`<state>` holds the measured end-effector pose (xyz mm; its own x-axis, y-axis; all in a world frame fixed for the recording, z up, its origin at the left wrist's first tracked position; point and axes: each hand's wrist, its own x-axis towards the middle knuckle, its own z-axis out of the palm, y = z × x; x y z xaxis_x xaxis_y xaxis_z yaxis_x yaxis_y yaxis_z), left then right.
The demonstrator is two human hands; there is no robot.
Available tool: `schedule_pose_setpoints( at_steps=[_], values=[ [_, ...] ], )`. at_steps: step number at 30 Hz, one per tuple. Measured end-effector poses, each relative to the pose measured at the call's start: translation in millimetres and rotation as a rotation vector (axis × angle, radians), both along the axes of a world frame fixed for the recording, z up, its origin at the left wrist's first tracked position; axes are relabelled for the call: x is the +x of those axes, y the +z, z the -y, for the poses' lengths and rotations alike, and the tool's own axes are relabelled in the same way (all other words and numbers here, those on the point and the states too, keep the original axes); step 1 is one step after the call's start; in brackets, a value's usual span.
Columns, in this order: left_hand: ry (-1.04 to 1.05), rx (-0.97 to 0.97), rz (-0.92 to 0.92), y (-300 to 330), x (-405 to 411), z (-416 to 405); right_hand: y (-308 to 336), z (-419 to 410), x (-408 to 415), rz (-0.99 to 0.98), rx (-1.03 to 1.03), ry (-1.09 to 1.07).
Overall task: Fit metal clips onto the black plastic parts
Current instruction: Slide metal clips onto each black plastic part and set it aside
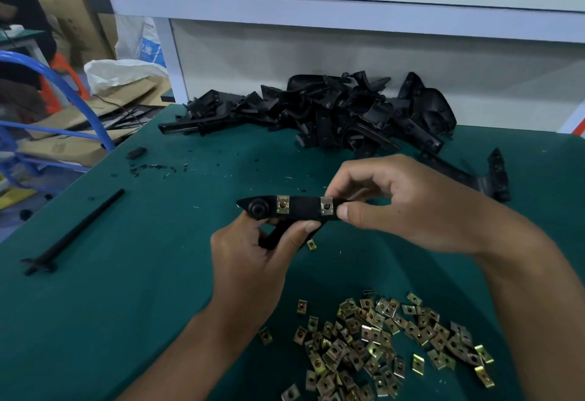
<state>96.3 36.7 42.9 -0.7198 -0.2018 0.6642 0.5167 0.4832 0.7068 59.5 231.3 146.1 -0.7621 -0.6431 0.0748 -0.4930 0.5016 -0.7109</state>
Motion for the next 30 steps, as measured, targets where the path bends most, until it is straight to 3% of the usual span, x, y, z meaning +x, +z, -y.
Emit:
schedule_pose_setpoints(
  at_steps=[17,30],
  values=[
    [-0.052,0.017,0.003,2.9,2.5,-1.0,1.6,1.6,2.0,-0.055,-0.020,-0.008],
    [0.056,0.067,0.005,2.5,3.2,-6.4,-3.2,7.7,1.2,-0.011,-0.165,-0.022]
  ],
)
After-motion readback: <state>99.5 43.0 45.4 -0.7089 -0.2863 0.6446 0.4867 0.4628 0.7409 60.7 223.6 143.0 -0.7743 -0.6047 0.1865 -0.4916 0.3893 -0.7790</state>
